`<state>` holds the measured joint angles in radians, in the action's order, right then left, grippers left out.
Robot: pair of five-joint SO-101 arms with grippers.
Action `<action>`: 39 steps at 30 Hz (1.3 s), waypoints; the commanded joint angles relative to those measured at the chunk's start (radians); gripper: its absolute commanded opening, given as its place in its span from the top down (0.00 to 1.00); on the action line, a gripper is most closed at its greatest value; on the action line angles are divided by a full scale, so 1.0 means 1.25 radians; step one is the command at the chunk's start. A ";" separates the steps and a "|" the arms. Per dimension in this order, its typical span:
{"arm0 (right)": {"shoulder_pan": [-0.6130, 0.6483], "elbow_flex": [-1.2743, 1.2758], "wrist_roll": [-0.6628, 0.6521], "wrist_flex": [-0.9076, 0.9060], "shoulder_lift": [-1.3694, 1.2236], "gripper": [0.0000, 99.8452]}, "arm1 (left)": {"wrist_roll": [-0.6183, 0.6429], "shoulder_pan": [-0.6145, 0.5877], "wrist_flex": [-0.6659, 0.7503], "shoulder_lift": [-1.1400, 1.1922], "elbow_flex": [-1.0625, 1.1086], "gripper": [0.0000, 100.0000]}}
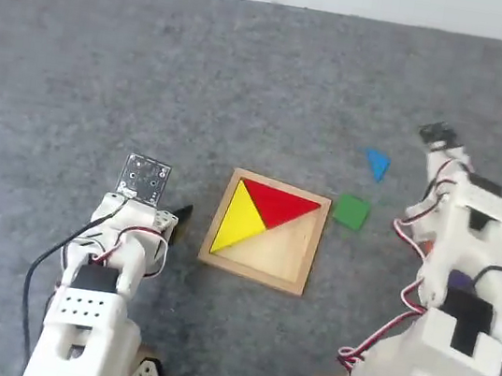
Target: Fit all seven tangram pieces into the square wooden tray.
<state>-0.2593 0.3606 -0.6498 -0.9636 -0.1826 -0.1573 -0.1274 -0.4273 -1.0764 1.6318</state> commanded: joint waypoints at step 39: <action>0.111 -0.015 0.115 -0.045 0.074 0.62 | -0.007 0.002 0.018 -0.015 -0.006 0.72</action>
<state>-0.1166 0.2808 -0.5363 -1.0173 -0.2823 -0.1573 -0.1274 -0.4273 -1.0764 1.6318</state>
